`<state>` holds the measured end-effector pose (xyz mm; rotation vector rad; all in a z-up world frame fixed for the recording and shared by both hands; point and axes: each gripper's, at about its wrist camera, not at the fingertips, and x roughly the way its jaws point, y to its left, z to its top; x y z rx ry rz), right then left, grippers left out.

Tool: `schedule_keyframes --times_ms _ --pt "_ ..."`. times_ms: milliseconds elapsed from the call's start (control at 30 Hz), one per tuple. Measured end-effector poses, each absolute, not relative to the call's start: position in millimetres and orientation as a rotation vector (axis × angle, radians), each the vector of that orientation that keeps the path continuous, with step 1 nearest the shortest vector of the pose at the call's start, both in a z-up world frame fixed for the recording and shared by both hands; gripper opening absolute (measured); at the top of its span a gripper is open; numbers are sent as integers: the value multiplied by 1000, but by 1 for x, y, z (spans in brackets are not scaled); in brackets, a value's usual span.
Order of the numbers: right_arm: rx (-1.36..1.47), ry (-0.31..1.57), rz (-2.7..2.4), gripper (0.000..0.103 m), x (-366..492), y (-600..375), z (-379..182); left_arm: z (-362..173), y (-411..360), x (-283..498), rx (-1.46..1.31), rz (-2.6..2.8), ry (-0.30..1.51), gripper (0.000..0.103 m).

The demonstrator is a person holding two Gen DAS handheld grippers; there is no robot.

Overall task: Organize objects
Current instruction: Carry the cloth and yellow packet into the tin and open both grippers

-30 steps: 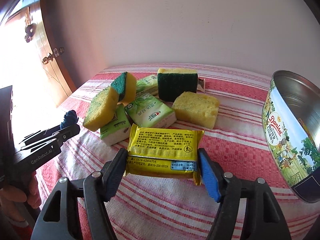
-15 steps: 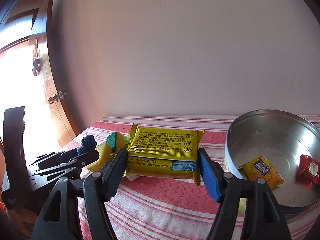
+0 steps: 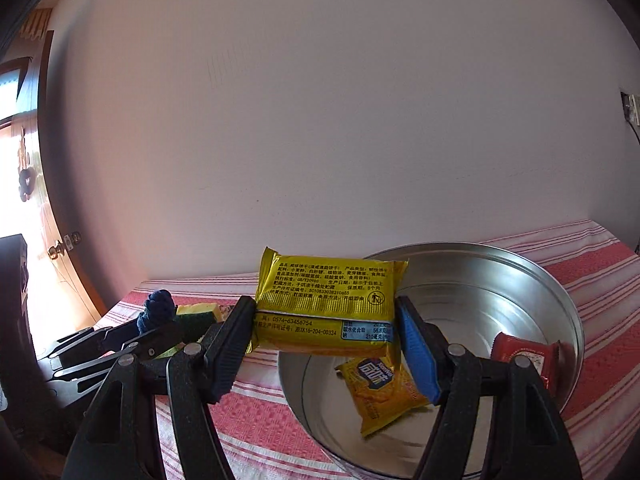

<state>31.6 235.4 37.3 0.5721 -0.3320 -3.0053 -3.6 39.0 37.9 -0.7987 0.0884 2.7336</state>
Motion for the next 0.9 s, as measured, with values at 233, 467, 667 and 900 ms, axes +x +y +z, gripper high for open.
schedule_keyframes --times_ms 233,467,667,900 --pt "551 -323 -3089 72 35 271 37 38 79 -6 -793 2703 108 32" --pt "562 -321 -3173 72 34 305 35 38 115 -8 -779 2671 121 32" --pt "591 -288 -3233 72 29 328 33 33 145 -12 -779 2643 137 32" --pt "654 -198 -3275 72 18 333 23 22 171 -19 -822 2621 151 32"
